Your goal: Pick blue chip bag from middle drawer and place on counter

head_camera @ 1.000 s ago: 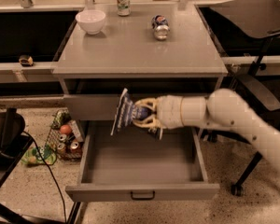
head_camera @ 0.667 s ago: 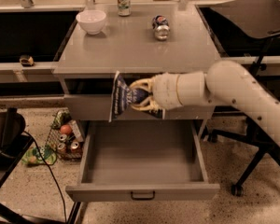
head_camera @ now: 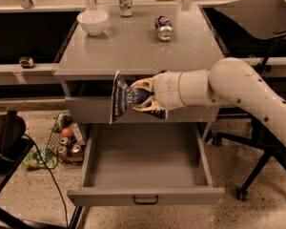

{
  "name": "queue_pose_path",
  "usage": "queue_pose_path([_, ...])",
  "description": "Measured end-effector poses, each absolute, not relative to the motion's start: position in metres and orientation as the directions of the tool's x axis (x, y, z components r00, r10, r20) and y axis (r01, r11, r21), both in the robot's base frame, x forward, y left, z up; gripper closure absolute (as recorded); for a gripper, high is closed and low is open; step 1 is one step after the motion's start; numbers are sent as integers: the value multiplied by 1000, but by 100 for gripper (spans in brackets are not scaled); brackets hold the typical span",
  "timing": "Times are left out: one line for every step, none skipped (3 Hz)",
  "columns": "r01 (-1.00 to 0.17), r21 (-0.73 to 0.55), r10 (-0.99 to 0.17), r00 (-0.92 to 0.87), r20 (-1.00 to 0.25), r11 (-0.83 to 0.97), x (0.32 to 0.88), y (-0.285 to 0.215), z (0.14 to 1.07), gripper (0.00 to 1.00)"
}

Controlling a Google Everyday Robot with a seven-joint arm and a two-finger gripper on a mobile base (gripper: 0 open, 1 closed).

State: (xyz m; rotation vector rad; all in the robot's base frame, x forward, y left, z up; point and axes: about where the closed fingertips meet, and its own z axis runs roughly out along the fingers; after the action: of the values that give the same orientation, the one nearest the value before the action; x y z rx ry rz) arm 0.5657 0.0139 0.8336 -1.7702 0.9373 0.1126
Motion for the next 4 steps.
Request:
queue_pose_path([-605, -784, -524, 717, -459, -141, 582, 20, 859, 100])
queue_pose_path([-560, -804, -473, 773, -422, -198, 610, 41, 896, 100])
queue_pose_path([-535, -814, -410, 810, -419, -226, 644, 75, 924, 100])
queue_pose_path([-516, -832, -361, 829, -427, -202, 682, 112, 952, 100])
